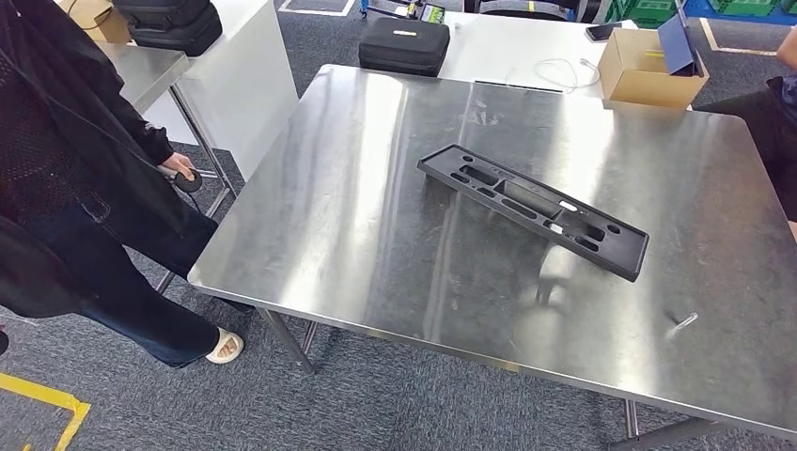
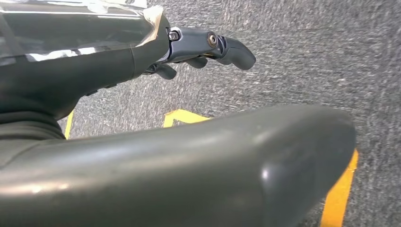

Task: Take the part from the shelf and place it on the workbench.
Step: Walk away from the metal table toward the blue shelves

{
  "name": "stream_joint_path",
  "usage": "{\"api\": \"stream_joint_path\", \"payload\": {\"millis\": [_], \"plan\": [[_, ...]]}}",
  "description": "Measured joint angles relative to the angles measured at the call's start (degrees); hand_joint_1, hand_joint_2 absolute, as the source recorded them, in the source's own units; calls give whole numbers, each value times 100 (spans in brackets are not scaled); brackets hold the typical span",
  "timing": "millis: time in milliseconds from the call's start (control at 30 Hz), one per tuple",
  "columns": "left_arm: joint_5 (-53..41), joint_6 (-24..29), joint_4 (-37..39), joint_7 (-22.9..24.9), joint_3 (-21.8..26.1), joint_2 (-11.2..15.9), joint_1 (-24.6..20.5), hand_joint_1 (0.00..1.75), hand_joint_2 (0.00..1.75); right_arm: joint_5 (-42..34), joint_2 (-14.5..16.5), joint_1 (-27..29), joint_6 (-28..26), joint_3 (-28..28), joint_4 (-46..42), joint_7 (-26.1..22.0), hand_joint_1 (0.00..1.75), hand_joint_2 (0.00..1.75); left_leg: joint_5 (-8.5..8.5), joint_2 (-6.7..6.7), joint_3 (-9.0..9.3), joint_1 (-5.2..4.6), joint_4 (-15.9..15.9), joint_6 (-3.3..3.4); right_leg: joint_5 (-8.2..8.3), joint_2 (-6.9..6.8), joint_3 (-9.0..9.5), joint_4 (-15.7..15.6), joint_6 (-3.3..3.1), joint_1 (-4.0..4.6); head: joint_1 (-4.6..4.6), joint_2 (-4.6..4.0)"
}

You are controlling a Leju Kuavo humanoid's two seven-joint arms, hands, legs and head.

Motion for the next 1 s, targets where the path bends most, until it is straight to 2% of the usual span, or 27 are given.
{"api": "stream_joint_path", "payload": {"millis": [33,67,133,167,200,300,333,367,400,467,500,533,567,633,667,700,767,833,867,933,967,1000], "plan": [[0,0,1,0,0,1,0,0,0,0,-1,2,0,0,0,0,0,0,38,0,48,1,11,10,24,-3,-28,1,-4,15,0,0],[0,0,1,0,0,2,-1,0,0,0,-1,2,0,0,0,0,0,0,174,0,222,1,-220,29,46,-3,-48,1,-1,26,0,0],[0,0,1,0,0,3,-13,0,0,0,2,2,0,0,0,0,0,0,492,-1,771,-6,-1086,92,87,3,-68,3,32,40,0,0],[0,0,1,0,0,4,-22,0,0,0,4,1,0,0,0,0,0,0,599,-4,982,-21,-1435,117,112,3,-73,-1,62,48,6,0],[0,0,1,0,-1,2,-29,0,0,1,5,-1,-1,0,0,-1,0,0,649,-8,1099,-42,-1650,138,138,2,-78,-3,101,54,5,0],[1,0,1,0,-1,1,-36,0,0,2,11,-8,-2,0,0,-1,0,0,736,-6,1070,-84,-1756,201,209,-5,-111,-6,224,51,-3,0],[1,0,1,0,1,1,-38,0,0,2,11,-5,-2,0,0,0,0,0,782,2,1030,-80,-1779,238,160,-7,-159,49,240,52,-1,0],[1,0,1,0,1,1,-41,0,0,2,11,-1,-2,0,1,0,0,0,838,12,982,-71,-1803,285,28,-9,-242,207,228,57,9,0],[0,0,1,0,2,-1,-45,0,0,2,9,0,-2,0,2,0,0,0,892,24,923,-64,-1818,320,-179,-11,-366,492,196,59,21,0],[0,0,2,0,2,-3,-45,0,0,2,6,2,-2,0,4,0,0,0,978,46,804,-83,-1814,356,-627,-10,-636,1282,151,62,39,0],[0,0,3,0,2,-4,-43,0,0,3,3,4,-2,0,4,0,0,0,1016,56,749,-90,-1812,355,-748,-10,-699,1584,168,62,40,0],[0,0,4,0,2,-4,-41,0,0,3,0,7,-2,0,4,0,0,0,1051,64,702,-95,-1809,349,-770,-11,-659,1686,208,61,40,0],[0,0,5,0,3,-4,-40,0,0,3,-3,8,-2,0,4,0,0,0,1081,68,674,-95,-1806,339,-702,-12,-493,1533,262,57,41,0],[0,0,5,0,3,-5,-40,0,0,4,-9,0,-2,0,4,-1,0,0,1130,68,636,-95,-1788,304,-480,-14,121,642,343,50,44,0],[0,0,5,0,3,-7,-42,0,0,5,-12,-7,-2,0,4,-1,0,0,1152,67,618,-102,-1773,281,-398,-8,399,209,337,58,39,0],[0,0,5,0,3,-7,-44,0,0,7,-13,-10,-2,0,4,-1,0,0,1175,68,595,-111,-1757,254,-354,-4,573,-84,310,68,33,0],[0,0,5,0,3,-7,-45,0,0,7,-13,-5,-2,0,4,-1,0,0,1224,66,561,-122,-1735,197,-329,6,610,-202,239,94,18,0],[-7,0,5,5,3,-6,-43,0,0,9,-12,-4,-10,1,4,-1,0,0,1168,51,514,-107,-1666,134,-281,-3,542,-202,153,54,14,0],[-20,0,5,19,3,-6,-43,0,0,14,-13,-10,-21,1,4,-1,0,0,1031,42,450,-97,-1526,99,-245,-9,514,-207,92,34,4,0],[-59,0,6,59,-1,-8,-41,0,0,34,-22,-16,-45,2,4,-2,0,0,553,26,202,-72,-901,33,-168,-23,436,-208,-12,26,-14,0],[-74,0,7,76,-2,-9,-38,0,0,41,-31,-10,-51,2,4,-2,0,0,324,25,59,-58,-494,8,-132,-30,384,-201,-37,34,-21,0],[-83,0,7,85,-2,-9,-34,0,0,46,-43,-2,-53,2,4,-2,0,0,182,25,-41,-42,-164,-11,-100,-36,329,-189,-45,41,-22,0]]}}
